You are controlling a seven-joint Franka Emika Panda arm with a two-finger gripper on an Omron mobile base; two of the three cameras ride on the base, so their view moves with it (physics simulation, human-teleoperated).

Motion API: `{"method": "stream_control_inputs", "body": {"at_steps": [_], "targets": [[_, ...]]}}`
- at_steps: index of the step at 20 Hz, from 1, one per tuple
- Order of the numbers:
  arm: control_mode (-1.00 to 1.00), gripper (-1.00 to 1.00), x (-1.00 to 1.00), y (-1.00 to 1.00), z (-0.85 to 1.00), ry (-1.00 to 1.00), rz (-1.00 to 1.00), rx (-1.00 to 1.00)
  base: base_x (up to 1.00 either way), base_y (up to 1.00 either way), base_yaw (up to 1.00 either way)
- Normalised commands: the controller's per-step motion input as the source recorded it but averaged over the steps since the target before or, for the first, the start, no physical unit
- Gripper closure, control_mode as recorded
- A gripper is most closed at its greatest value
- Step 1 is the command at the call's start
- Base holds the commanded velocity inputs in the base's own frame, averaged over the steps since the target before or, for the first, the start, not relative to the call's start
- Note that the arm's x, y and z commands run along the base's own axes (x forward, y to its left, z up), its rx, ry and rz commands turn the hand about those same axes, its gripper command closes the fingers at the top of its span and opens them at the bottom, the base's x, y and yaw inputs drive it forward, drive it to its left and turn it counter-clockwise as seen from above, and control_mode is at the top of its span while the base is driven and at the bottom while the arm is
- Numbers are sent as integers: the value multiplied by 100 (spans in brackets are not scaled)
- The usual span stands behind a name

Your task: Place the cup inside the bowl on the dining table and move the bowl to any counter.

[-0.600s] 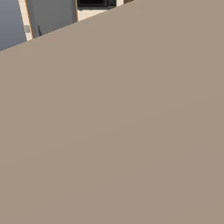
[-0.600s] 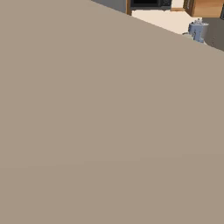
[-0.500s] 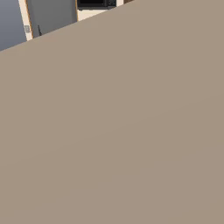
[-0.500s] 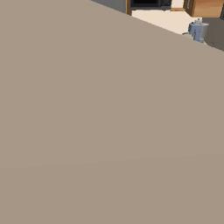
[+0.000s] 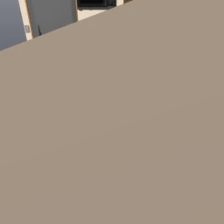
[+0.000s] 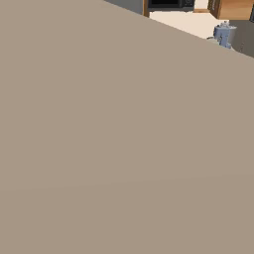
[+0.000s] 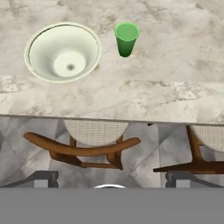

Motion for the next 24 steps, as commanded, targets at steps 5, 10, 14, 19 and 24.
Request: {"method": "stream_control_inputs", "body": {"at_steps": [5,10,14,19,24], "targets": [[-100,-100,51,-22,-2,0,0,0,0,0,0],[-100,-100,48,-41,0,1,0,0,0,0,0],[-100,-100,54,-36,0,0,0,0,0,0,0],[-100,-100,52,-8,-2,2,0,0,0,0,0],[-100,-100,58,0,-4,3,0,0,0,0,0]]}}
